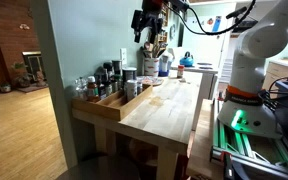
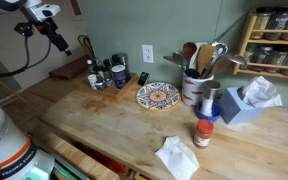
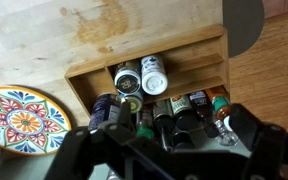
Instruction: Pick up the container with an orange lid and put it on the wooden tray
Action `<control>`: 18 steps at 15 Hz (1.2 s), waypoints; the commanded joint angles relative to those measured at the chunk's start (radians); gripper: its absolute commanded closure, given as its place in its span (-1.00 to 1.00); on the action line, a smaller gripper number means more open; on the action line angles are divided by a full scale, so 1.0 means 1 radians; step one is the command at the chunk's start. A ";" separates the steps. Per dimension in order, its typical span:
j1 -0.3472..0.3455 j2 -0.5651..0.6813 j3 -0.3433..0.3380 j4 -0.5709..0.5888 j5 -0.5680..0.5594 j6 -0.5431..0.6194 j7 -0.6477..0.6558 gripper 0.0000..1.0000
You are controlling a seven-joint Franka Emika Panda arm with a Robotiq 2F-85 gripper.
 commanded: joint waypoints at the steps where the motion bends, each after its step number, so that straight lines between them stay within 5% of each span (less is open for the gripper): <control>1: 0.010 0.003 -0.010 0.002 -0.008 -0.002 0.006 -1.00; 11: 0.010 0.004 -0.010 0.002 -0.008 -0.002 0.006 -1.00; 18: -0.087 -0.080 -0.130 -0.108 -0.069 -0.013 -0.013 -1.00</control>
